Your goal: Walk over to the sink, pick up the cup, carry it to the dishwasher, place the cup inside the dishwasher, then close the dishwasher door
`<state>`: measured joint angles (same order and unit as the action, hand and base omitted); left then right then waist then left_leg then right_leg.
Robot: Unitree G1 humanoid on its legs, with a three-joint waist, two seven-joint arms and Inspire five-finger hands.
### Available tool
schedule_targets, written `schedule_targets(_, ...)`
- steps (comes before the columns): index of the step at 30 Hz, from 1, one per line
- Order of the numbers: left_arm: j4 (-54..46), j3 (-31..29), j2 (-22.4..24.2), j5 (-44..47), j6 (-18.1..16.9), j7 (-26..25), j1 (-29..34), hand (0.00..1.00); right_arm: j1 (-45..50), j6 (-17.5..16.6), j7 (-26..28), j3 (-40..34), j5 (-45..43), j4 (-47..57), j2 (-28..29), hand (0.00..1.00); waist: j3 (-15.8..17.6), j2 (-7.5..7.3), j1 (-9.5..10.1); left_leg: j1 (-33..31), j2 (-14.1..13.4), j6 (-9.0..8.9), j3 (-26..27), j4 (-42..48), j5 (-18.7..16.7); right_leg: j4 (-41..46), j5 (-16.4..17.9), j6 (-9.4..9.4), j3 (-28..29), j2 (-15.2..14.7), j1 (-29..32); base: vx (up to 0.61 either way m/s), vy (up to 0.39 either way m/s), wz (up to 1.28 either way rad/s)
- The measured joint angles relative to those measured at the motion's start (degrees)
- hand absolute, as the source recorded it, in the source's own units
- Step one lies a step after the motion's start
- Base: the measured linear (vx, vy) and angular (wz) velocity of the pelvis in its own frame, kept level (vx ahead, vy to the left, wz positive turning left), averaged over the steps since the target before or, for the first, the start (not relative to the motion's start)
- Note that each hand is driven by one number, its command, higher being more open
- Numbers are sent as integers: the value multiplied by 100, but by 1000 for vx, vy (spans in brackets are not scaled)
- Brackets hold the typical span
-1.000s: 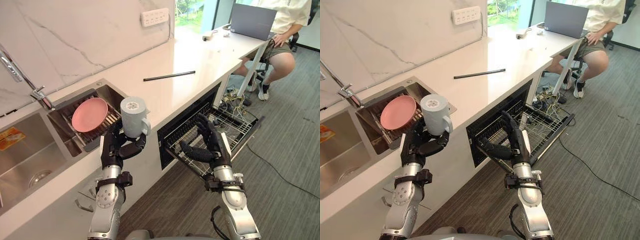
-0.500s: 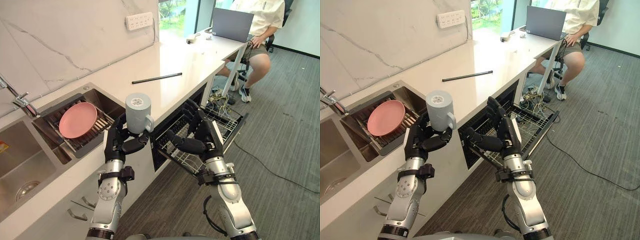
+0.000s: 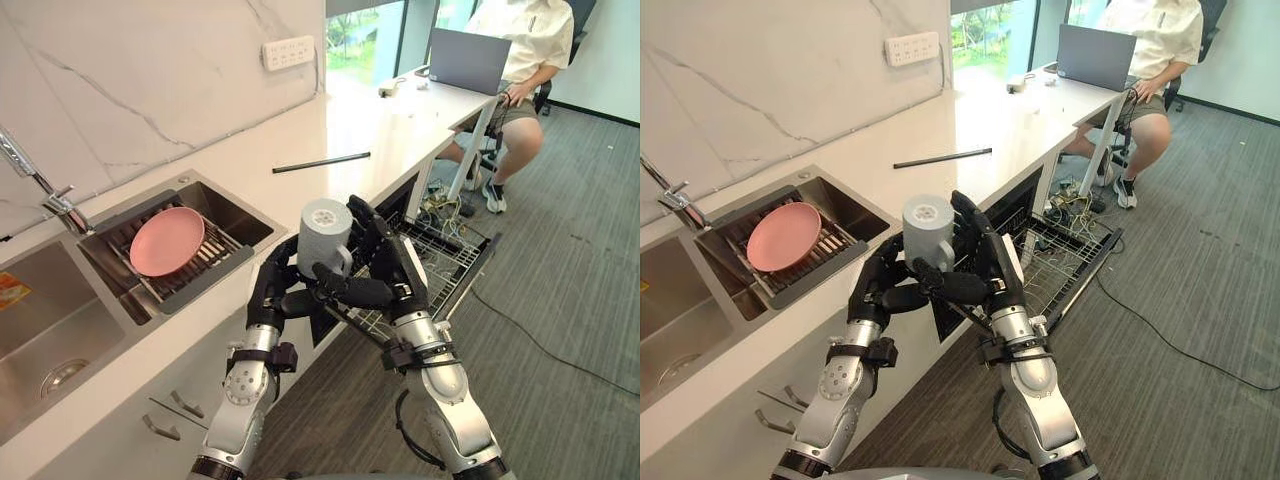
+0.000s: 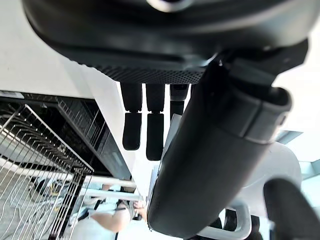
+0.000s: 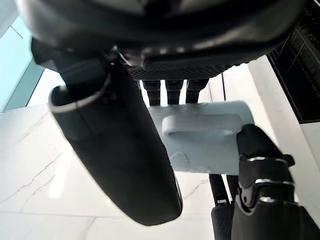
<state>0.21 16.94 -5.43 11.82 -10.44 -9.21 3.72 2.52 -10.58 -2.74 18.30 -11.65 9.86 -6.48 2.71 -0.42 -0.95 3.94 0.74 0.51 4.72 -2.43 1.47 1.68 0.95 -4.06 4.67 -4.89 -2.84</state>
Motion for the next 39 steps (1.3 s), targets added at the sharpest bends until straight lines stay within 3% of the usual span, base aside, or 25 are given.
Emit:
schedule_targets(2,0,125,-4,3,0,37,-11,30,-24,0,-76,-5,5,-35,-1,90,-2,1,0,94,22,12,-67,-270,166,-1,2,-5,-55,-10,5,-34,0,14)
schedule_targets(3,1,163,-12,9,1,40,-15,30,-25,0,-108,-4,6,-41,-1,30,-4,-3,2,83,25,11,-76,-285,174,0,1,-7,-70,-14,10,-37,2,9)
schedule_targets(11,0,451,-14,170,4,42,-18,30,-340,-1,-483,-196,54,-430,14,30,-140,-6,12,47,44,6,-236,-289,272,-2,4,-6,-261,-32,-5,-26,-12,10)
schedule_targets(19,-4,520,13,275,7,40,-47,30,-401,-54,-447,-205,43,-451,20,30,-203,-27,8,17,37,-18,-329,-291,337,-6,8,11,-358,-30,-2,-28,-13,7)
schedule_targets(20,-6,521,13,275,7,40,-48,90,-401,-61,-444,-209,43,-452,20,30,-211,-39,9,9,37,-15,-341,-291,348,-7,6,12,-377,-32,-3,-19,-5,9)
schedule_targets(32,-545,592,0,266,19,254,-47,90,-402,-134,-338,-904,76,-364,268,30,-270,-138,16,-4,34,-19,-366,-289,370,-13,-11,16,-442,-34,-21,-7,-3,2)
schedule_targets(39,-1232,-50,-1,298,-75,450,206,90,-329,-195,-378,-1827,263,-148,251,30,-258,-158,13,6,27,-23,-352,-289,363,-49,-24,13,-432,-29,-42,0,0,0)
